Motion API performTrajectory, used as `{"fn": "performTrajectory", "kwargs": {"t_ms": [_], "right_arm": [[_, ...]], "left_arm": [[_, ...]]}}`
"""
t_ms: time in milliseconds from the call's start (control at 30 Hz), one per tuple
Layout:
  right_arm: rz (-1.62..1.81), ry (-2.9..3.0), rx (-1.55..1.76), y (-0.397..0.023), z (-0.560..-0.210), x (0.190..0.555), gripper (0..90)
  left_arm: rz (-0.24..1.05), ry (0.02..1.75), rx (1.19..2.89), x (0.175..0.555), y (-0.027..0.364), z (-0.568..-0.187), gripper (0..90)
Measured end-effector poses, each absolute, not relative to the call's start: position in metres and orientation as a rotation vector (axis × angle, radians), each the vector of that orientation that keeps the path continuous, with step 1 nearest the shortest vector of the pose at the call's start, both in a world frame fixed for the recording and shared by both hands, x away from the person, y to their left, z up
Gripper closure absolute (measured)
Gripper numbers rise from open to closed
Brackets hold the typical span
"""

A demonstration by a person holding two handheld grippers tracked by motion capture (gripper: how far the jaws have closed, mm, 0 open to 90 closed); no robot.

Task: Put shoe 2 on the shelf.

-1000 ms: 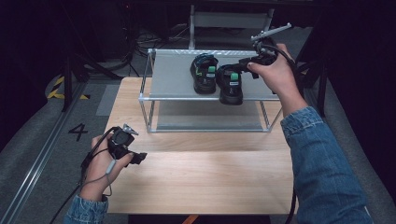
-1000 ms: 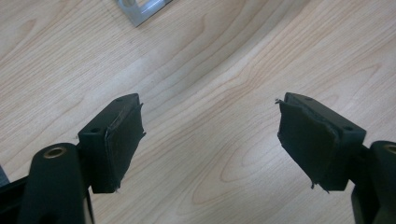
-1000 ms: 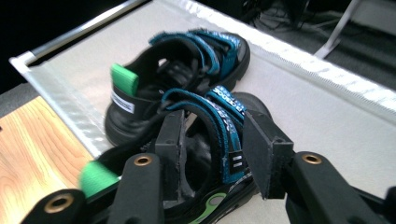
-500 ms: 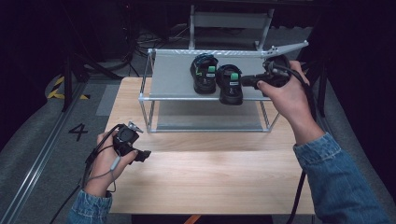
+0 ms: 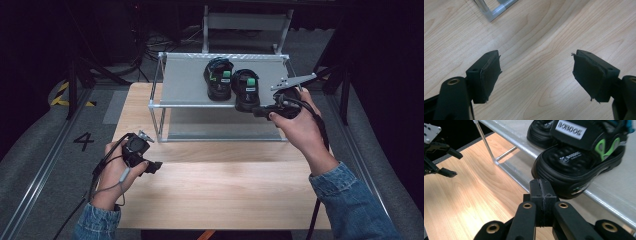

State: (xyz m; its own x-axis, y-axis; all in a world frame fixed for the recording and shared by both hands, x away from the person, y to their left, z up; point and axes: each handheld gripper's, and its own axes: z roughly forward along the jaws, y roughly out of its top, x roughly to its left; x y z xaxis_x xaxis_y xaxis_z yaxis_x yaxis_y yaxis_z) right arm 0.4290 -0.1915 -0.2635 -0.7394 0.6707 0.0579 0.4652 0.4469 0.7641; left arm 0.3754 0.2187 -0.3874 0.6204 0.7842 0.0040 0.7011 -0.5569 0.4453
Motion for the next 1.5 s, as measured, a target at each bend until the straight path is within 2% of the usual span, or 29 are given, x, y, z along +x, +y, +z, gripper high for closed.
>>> {"fn": "performTrajectory", "kwargs": {"t_ms": [1167, 1500], "right_arm": [[1.217, 2.408, 1.058, -0.178, -0.292, 0.491, 90.0], [1.223, 2.392, 1.054, -0.178, -0.291, 0.492, 90.0]], "left_arm": [[0.286, 1.223, 2.433, 0.369, 0.229, -0.391, 22.5], [0.282, 1.222, 2.432, 0.369, 0.229, -0.391, 22.5]]}}
